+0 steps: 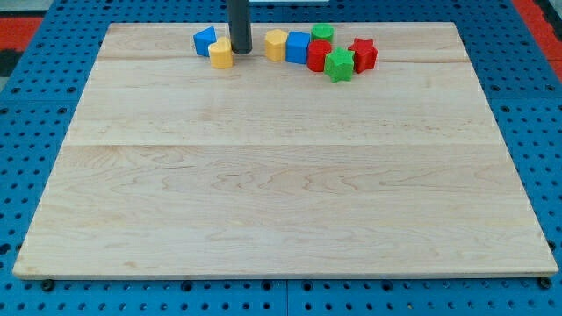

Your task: Push the blue triangle into the red circle

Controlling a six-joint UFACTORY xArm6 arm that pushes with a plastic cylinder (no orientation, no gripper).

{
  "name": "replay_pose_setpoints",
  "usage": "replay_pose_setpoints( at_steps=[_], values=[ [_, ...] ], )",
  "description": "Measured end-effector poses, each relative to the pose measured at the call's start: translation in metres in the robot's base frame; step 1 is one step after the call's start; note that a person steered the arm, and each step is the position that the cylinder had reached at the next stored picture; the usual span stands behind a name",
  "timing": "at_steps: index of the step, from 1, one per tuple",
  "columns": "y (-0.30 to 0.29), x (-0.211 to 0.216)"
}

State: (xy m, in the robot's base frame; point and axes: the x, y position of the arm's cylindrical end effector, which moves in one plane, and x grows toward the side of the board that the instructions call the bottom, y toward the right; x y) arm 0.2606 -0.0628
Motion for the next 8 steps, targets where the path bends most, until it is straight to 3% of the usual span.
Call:
replay_pose_setpoints(
  at_steps=[1, 2, 4, 5, 7, 8],
  values=[
    [0.0, 0.04],
    [-0.042, 0.068],
    [-0.188, 0.053],
    [-0.162, 0.004],
    [-0.042, -0.001],
    [-0.083, -0.001]
  ],
)
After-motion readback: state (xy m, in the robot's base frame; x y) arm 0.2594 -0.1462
